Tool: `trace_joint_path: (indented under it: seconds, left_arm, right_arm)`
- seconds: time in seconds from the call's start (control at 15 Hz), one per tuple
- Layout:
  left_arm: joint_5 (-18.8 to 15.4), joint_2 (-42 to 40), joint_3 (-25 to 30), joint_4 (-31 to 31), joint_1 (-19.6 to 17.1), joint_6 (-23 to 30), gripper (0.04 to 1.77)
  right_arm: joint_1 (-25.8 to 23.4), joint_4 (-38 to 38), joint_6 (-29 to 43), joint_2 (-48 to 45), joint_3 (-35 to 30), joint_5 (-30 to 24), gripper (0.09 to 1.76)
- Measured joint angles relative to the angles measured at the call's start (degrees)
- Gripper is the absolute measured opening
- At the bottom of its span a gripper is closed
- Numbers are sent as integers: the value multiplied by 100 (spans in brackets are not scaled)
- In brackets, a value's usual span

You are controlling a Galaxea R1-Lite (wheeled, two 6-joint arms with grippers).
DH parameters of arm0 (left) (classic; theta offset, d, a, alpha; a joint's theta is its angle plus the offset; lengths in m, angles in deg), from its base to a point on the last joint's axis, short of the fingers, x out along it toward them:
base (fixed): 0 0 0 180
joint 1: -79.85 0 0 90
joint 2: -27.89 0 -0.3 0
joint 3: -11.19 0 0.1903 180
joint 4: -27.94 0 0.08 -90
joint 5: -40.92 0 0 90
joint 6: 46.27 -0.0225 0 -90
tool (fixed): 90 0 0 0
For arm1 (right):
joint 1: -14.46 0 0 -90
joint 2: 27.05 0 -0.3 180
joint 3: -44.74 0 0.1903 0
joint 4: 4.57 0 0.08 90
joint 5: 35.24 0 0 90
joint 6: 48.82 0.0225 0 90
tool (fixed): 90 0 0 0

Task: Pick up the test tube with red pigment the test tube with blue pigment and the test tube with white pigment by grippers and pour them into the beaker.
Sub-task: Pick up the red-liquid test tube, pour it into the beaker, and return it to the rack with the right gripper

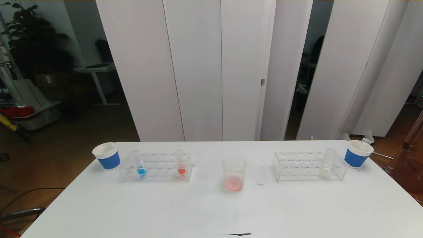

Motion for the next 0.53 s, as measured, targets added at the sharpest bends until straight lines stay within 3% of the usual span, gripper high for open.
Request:
trace_joint_path:
  seconds: [0.27,0.53]
  left_arm:
    - [0,0,0,2,0,-5,175]
    - [2,0,0,0,0,-2,175]
  right_arm:
    - [174,-961,-37,-1613,-733,-5,175]
    - [315,-1012,-34,-2458,-1714,11,175]
